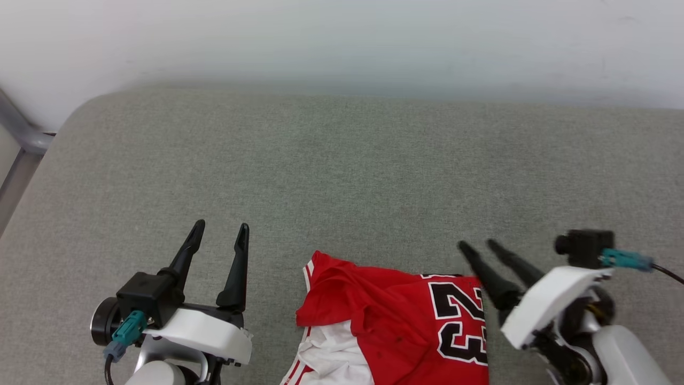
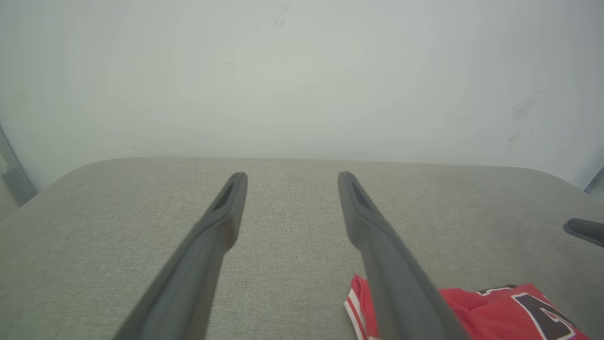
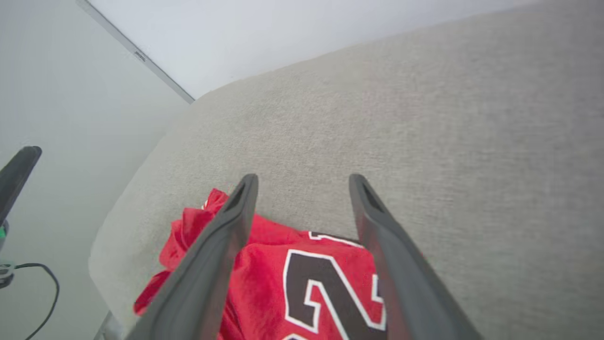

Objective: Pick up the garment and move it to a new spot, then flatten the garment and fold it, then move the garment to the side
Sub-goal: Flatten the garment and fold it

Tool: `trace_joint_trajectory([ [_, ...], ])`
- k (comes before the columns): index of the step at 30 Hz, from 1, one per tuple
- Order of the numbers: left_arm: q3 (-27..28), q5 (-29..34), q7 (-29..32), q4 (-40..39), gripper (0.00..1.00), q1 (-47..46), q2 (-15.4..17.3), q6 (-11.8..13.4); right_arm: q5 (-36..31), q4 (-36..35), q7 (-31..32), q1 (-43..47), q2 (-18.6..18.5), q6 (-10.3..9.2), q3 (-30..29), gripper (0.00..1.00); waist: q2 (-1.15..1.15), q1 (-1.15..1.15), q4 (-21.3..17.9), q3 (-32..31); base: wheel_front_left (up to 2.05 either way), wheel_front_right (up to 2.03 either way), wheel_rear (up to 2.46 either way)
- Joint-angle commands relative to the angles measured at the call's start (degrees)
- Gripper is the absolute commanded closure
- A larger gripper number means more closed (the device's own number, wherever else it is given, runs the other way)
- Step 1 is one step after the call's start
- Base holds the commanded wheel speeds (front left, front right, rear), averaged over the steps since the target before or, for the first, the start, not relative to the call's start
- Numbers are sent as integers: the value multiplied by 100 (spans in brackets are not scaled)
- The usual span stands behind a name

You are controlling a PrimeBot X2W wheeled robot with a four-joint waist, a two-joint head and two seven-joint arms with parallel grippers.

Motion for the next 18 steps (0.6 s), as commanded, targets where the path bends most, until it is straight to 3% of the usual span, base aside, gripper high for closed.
trace_joint_trajectory([
  [1, 61, 57, -31, 2, 0, 77, -25, 51, -710, -132, -244, 210, -15, -3, -401, 0, 0, 0, -65, -62, 0, 0, 0],
  [7, 177, 105, -39, 83, 0, 233, -28, 63, -2369, -803, -896, 704, 262, -3, -1656, 0, 0, 0, -239, -210, 0, 0, 0],
  [13, 290, 312, -43, 46, 0, 388, -61, 24, -3003, -1475, -1333, 1135, 499, -3, -2123, 0, 0, 0, -356, -362, 0, 0, 0],
  [18, 474, 523, -44, -1, 0, 625, -176, -28, -3379, -1973, -1333, 1563, 638, -3, -2219, 0, 0, 0, -423, -542, 0, 0, 0],
])
